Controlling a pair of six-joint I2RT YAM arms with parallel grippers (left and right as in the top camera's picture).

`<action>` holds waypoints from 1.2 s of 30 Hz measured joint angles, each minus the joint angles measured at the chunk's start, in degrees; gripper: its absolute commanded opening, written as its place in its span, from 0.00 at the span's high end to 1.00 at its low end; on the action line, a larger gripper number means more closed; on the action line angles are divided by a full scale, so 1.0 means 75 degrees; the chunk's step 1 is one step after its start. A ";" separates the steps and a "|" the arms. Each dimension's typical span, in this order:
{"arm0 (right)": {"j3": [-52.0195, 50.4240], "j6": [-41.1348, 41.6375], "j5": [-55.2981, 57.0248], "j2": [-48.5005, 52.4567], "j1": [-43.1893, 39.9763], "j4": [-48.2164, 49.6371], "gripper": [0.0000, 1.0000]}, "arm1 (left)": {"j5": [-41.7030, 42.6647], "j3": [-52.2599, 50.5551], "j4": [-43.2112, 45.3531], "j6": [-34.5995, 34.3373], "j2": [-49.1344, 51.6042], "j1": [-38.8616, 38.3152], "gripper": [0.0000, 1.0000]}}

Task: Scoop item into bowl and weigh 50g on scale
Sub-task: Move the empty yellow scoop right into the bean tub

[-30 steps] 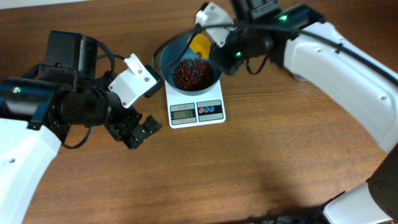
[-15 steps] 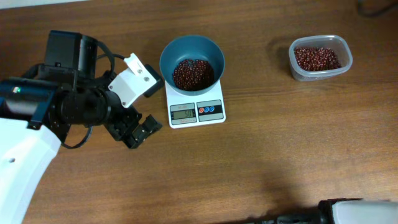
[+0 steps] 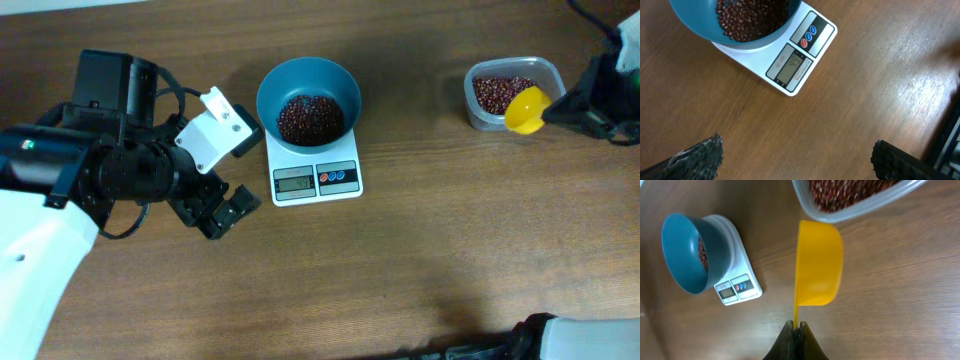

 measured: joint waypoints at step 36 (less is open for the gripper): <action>-0.0469 0.0618 0.2678 0.1915 0.1853 0.3631 0.96 | 0.0000 0.0000 -0.0009 0.0000 0.0000 0.0000 0.01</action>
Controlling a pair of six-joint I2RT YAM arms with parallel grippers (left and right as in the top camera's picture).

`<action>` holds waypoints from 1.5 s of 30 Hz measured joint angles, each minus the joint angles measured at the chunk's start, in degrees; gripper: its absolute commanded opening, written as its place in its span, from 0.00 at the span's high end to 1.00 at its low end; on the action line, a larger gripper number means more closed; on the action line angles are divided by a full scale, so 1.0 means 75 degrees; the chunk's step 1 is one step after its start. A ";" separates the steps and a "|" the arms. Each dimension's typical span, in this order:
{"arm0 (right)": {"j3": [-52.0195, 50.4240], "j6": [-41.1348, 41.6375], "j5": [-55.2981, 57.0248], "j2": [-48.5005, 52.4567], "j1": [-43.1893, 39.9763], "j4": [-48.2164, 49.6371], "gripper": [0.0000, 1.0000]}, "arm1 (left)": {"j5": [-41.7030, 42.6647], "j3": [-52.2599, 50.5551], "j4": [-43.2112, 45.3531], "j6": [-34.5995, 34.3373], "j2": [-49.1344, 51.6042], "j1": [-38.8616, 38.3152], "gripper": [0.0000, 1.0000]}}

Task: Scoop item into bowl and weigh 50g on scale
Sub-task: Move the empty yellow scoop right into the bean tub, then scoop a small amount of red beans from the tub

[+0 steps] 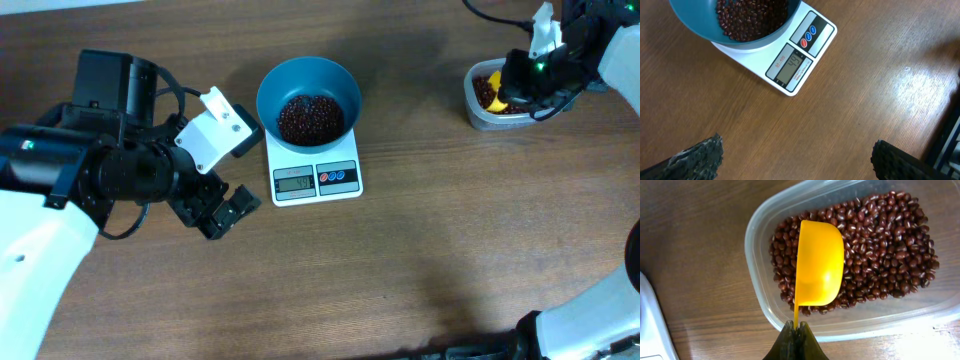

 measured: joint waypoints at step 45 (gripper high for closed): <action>0.1399 -0.0201 -0.1192 -0.0020 -0.1323 -0.1763 0.96 | 0.0000 0.0000 0.0000 0.0000 0.0000 0.0000 0.01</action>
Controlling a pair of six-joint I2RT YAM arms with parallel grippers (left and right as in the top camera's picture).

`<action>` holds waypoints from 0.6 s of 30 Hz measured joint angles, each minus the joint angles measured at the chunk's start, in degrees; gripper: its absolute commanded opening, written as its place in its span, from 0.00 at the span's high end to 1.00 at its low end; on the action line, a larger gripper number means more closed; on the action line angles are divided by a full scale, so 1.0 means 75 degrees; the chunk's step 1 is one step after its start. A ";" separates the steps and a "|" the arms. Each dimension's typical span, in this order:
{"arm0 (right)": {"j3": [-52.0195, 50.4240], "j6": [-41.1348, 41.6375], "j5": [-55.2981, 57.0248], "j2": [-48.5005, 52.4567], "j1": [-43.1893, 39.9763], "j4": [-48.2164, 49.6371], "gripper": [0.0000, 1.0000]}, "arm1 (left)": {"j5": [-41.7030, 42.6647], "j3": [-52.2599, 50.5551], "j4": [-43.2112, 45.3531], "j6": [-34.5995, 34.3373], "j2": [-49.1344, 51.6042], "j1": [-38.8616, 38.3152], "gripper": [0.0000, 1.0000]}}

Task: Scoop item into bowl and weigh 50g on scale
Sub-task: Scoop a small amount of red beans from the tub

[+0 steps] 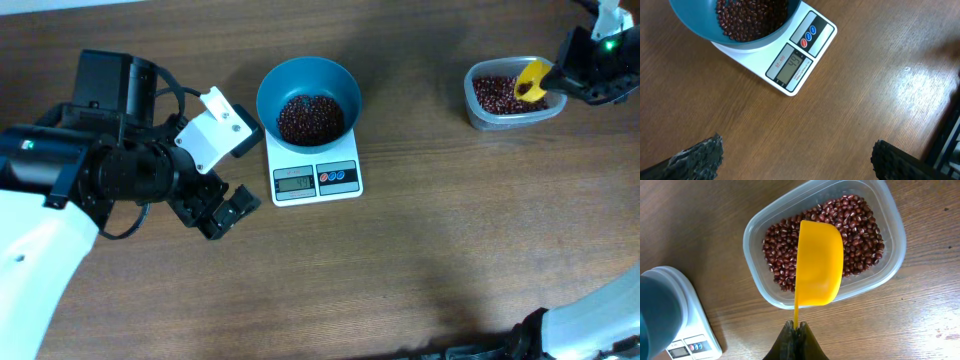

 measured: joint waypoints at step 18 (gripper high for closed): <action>0.0277 0.0268 0.1128 0.0000 0.0761 -0.0548 0.96 | 0.0000 0.0000 0.0000 0.0000 0.0000 0.0000 0.01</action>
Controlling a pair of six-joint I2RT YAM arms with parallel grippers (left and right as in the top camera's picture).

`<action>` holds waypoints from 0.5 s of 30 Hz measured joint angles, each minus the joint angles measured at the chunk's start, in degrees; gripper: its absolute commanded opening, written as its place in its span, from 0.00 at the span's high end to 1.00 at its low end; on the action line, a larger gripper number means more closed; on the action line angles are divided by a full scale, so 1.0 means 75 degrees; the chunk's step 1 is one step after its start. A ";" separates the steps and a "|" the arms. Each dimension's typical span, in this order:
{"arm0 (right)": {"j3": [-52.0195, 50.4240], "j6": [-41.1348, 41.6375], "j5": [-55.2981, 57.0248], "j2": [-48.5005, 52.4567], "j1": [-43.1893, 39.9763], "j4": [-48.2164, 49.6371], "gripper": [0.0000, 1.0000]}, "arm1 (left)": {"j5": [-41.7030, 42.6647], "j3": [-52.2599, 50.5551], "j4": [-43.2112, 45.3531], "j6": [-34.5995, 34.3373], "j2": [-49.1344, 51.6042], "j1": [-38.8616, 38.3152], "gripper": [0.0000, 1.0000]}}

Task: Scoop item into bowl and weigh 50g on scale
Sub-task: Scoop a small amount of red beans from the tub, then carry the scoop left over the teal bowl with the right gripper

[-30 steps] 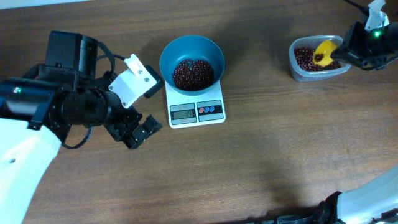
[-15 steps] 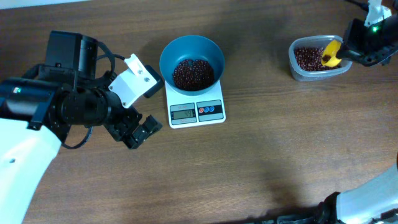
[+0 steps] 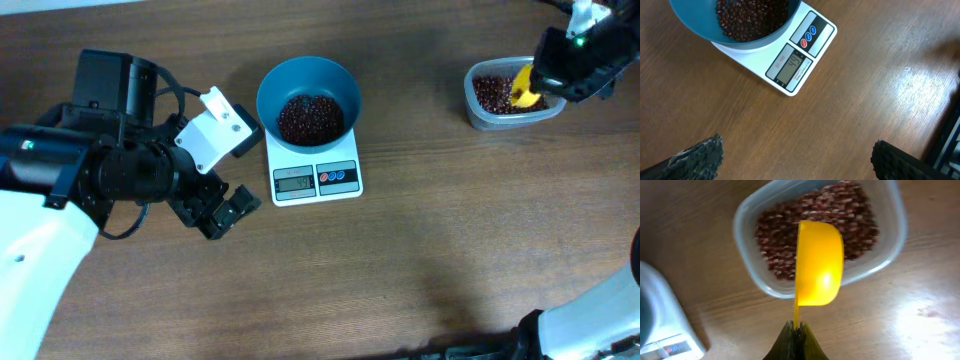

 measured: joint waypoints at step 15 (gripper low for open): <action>0.0087 -0.2154 -0.6435 0.0000 -0.0799 0.1562 0.96 | 0.0000 0.0000 0.0003 0.0000 0.0000 0.0000 0.01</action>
